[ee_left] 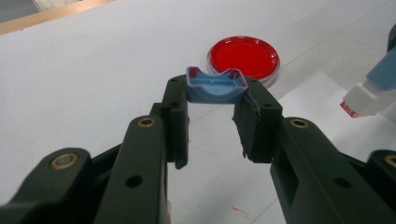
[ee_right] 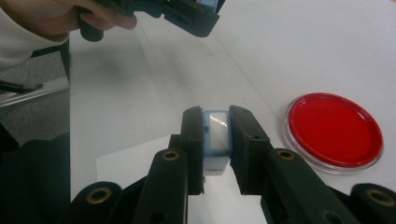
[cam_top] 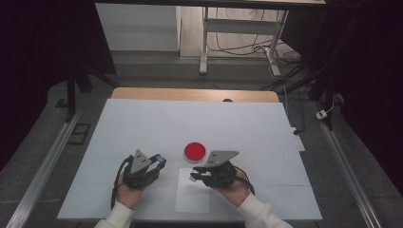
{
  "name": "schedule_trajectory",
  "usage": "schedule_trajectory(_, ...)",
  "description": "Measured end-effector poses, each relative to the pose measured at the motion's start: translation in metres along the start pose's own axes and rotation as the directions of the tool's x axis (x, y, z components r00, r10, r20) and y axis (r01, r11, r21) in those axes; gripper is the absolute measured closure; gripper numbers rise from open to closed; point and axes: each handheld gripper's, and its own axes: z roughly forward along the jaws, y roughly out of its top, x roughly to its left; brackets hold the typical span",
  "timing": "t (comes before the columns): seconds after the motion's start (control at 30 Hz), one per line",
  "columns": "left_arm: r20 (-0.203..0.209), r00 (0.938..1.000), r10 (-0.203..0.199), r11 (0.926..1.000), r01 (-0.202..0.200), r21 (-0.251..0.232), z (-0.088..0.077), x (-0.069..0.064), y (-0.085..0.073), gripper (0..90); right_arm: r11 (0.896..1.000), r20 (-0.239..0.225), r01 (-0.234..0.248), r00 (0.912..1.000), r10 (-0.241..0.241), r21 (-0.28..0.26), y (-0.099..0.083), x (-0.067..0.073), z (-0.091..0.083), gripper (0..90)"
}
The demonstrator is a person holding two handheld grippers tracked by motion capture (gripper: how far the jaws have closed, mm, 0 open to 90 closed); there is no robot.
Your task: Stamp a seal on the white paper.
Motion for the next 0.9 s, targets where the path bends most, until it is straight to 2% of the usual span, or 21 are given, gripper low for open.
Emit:
schedule_trajectory(0.63, 0.003, 1.0000, 0.003, 1.0000, -0.003, 0.006, 0.001, 0.000, 0.000, 65.8, 0.997, 0.001, 0.042, 0.9991, -0.043, 0.072, -0.009, 0.005, 0.011, 75.1)
schedule_trajectory(0.9, 0.003, 1.0000, 0.002, 1.0000, -0.002, 0.004, 0.000, 0.000, 0.000, 65.8, 0.995, 0.003, 0.049, 0.9988, -0.049, 0.083, -0.011, 0.006, 0.013, 75.1)
